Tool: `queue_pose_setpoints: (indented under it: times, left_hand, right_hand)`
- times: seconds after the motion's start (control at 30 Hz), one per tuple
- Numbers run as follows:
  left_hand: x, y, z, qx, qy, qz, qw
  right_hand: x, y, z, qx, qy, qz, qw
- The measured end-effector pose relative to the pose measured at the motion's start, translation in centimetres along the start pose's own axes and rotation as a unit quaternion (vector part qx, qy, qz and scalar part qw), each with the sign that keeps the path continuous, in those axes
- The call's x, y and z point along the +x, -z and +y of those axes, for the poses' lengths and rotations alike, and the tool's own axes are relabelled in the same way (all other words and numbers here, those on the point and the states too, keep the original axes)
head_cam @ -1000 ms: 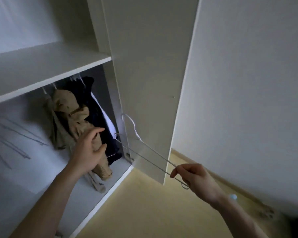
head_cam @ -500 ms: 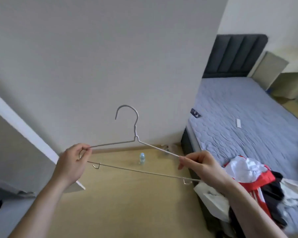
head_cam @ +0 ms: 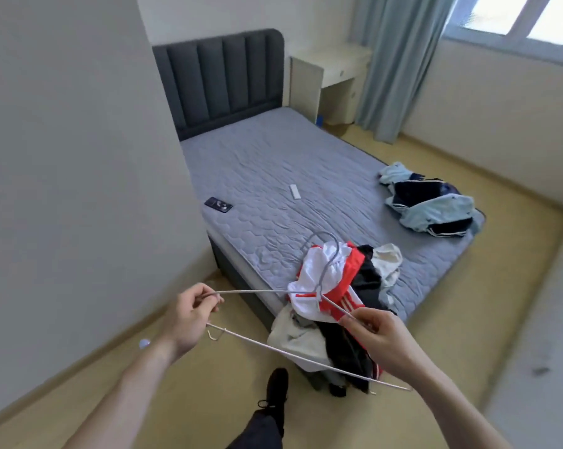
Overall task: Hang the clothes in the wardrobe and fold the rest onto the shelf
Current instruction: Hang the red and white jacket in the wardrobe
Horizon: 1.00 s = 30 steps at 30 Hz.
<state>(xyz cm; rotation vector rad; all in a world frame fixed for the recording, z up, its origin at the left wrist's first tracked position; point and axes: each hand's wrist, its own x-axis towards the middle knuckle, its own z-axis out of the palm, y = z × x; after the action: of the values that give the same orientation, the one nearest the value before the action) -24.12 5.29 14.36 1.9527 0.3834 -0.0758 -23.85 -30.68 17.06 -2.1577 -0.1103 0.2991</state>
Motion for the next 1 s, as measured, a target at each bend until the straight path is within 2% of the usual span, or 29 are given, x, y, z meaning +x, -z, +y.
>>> queue_pose_setpoints:
  times: [0.17,0.3,0.4,0.6,0.73,1.0]
  left_hand:
    - [8.6,-8.3,0.8,-0.002,0.009,-0.094,0.996]
    - [15.1,-13.1,-0.4,0.025,0.055,-0.110,0.992]
    - [19.6,-16.2,-1.9,0.088,0.103,-0.126,0.983]
    - [26.1,-25.0,-2.9,0.212,0.130,-0.264,0.932]
    - [28.5,-31.0,-2.9,0.263,0.147,-0.323,0.897]
    - [32.4,-41.7,-5.8,0.301,0.182,-0.316,0.881]
  right_hand:
    - [4.3,3.3,4.6,0.017,-0.081,0.051,0.995]
    - [8.5,5.8,7.3,0.010,-0.130,0.074,0.989]
    - [11.7,7.5,8.9,-0.001,-0.168,0.092,0.981]
    - [17.1,10.6,11.2,0.047,-0.235,0.143,0.960]
    - [19.8,12.5,13.5,0.074,-0.264,0.180,0.945]
    - [26.8,16.2,23.4,0.066,-0.286,0.122,0.948]
